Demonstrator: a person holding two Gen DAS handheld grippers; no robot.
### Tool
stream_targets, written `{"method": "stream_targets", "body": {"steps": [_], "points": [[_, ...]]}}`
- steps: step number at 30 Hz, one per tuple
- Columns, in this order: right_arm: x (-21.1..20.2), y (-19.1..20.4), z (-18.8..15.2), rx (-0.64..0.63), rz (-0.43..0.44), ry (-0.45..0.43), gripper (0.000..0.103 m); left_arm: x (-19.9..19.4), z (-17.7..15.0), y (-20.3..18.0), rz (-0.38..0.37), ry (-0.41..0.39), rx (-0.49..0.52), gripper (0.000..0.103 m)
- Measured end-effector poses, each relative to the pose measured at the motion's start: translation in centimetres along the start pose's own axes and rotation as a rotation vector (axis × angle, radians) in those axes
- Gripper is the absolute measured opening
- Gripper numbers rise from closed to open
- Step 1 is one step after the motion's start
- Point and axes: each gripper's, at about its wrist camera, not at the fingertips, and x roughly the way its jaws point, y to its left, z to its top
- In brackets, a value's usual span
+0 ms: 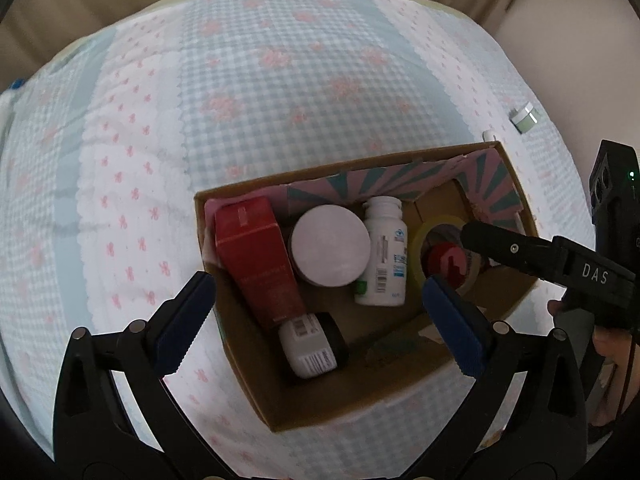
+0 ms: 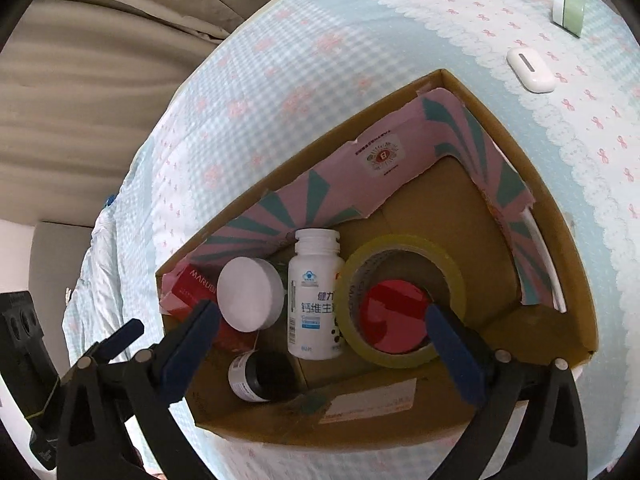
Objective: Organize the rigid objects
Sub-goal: 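Carry the red box and pill bottle into the cardboard box and open both tools, then lift both tools away from the box toward the earbud case and green jar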
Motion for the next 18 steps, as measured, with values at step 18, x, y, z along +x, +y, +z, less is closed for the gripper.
{"method": "stream_targets", "body": {"steps": [18], "points": [[-9.4,6.2,-1.8,-0.217,-0.050,-0.163,0.103,-13.0,-3.2,-3.3,0.055,-0.151,-0.050,0.103]]}}
